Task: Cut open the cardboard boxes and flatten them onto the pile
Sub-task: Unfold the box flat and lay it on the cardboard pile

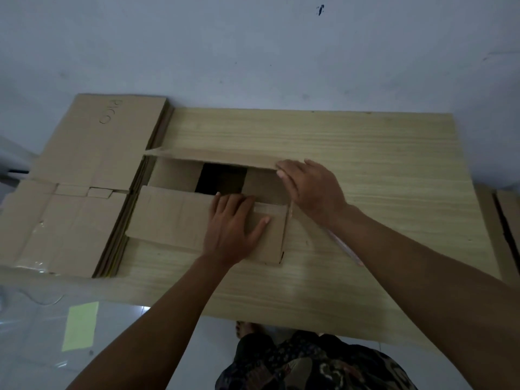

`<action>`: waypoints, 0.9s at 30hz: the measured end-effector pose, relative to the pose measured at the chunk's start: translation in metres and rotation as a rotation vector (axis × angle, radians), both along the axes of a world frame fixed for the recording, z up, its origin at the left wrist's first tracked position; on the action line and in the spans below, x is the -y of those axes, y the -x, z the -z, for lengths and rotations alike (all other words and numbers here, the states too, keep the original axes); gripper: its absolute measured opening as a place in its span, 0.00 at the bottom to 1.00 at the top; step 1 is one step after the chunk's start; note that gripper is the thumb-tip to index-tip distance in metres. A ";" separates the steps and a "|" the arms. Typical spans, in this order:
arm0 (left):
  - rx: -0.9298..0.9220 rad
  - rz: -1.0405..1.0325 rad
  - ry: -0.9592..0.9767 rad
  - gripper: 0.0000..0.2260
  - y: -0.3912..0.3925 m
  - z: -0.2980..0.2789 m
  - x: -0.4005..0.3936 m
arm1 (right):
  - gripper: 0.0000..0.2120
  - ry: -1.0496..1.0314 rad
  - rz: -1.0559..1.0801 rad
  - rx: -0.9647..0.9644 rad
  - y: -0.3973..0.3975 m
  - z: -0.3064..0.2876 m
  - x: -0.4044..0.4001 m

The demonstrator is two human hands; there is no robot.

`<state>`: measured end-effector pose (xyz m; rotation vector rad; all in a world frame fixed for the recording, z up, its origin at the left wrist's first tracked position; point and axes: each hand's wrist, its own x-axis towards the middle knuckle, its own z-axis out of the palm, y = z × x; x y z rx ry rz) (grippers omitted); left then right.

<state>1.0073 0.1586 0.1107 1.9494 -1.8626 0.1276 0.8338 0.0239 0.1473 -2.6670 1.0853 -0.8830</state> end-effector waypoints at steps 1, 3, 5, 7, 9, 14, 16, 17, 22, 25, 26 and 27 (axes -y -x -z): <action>0.003 -0.001 0.024 0.24 -0.001 -0.004 0.001 | 0.20 -0.026 0.042 0.008 -0.003 -0.008 0.004; 0.014 0.005 0.051 0.23 -0.001 -0.010 0.003 | 0.22 -0.044 0.142 -0.003 -0.004 -0.019 0.013; 0.022 0.020 0.092 0.22 0.000 -0.014 0.007 | 0.23 -0.068 0.235 -0.003 0.001 -0.024 0.017; 0.021 0.036 0.132 0.20 0.000 -0.019 0.013 | 0.23 -0.096 0.297 0.035 0.010 -0.024 0.019; 0.017 0.050 0.176 0.20 -0.001 -0.027 0.021 | 0.20 -0.113 0.364 0.074 0.019 -0.025 0.023; -0.040 0.046 0.240 0.23 -0.007 -0.037 0.024 | 0.16 -0.281 0.581 0.057 0.036 -0.030 0.031; -0.069 0.048 0.239 0.24 -0.009 -0.037 0.020 | 0.21 -0.297 0.583 0.008 0.037 -0.027 0.031; -0.087 0.047 0.234 0.23 -0.009 -0.037 0.019 | 0.24 -0.276 0.585 -0.058 0.036 -0.025 0.030; -0.152 0.039 0.226 0.19 -0.008 -0.036 0.011 | 0.33 -0.247 0.453 -0.587 0.011 -0.022 0.023; -0.191 0.055 0.229 0.19 -0.007 -0.039 0.010 | 0.32 -0.431 0.272 -0.640 -0.014 -0.016 0.011; -0.210 0.052 0.233 0.18 -0.007 -0.040 0.010 | 0.34 -0.523 0.244 -0.626 -0.021 -0.013 0.008; -0.234 0.042 0.238 0.18 -0.007 -0.042 0.009 | 0.36 -0.591 0.233 -0.613 -0.027 -0.010 0.006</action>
